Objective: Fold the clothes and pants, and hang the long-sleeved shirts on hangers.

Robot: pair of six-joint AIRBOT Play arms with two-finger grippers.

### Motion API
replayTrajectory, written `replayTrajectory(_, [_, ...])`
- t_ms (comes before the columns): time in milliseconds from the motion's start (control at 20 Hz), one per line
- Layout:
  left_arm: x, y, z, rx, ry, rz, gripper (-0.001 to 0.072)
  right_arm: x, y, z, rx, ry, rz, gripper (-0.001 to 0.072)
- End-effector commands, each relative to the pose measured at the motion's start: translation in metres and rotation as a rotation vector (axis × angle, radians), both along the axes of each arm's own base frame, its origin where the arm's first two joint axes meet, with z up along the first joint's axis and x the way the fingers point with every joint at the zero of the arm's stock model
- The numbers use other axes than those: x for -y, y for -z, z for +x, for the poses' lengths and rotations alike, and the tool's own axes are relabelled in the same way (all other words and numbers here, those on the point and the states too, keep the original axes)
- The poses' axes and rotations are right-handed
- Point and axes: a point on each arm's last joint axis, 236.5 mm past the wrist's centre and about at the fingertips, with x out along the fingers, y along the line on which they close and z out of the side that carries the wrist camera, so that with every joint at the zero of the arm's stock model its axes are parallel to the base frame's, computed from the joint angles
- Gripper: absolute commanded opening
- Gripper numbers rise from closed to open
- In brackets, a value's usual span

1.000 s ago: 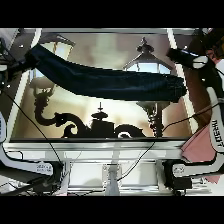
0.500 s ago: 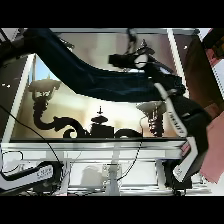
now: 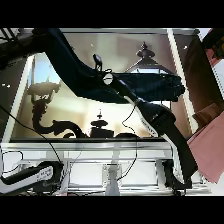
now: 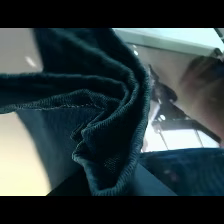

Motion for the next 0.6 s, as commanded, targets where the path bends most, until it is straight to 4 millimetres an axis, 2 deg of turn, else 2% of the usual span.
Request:
replayTrajectory(0, [0.015,0.014,0.003,-0.045,0.018,-0.032,0.0033,-0.012,0.004,-0.007,-0.025,0.007,0.027,0.005])
replayTrajectory(100, [0.02,0.022,0.005,-0.062,0.028,-0.032,0.0033,0.012,0.013,0.002,-0.051,-0.01,-0.019,0.0051])
replayTrajectory(250, [0.036,0.047,0.009,-0.116,0.063,-0.031,0.0033,0.075,0.025,0.015,-0.116,-0.06,-0.132,0.0051])
replayTrajectory(350, [0.059,0.077,0.007,-0.191,0.125,-0.027,0.0033,0.112,0.013,0.022,-0.119,-0.094,-0.167,0.0051])
replayTrajectory(550, [0.121,0.135,-0.002,-0.285,0.265,0.016,0.0033,0.185,-0.025,0.009,-0.048,-0.237,-0.335,0.0051])
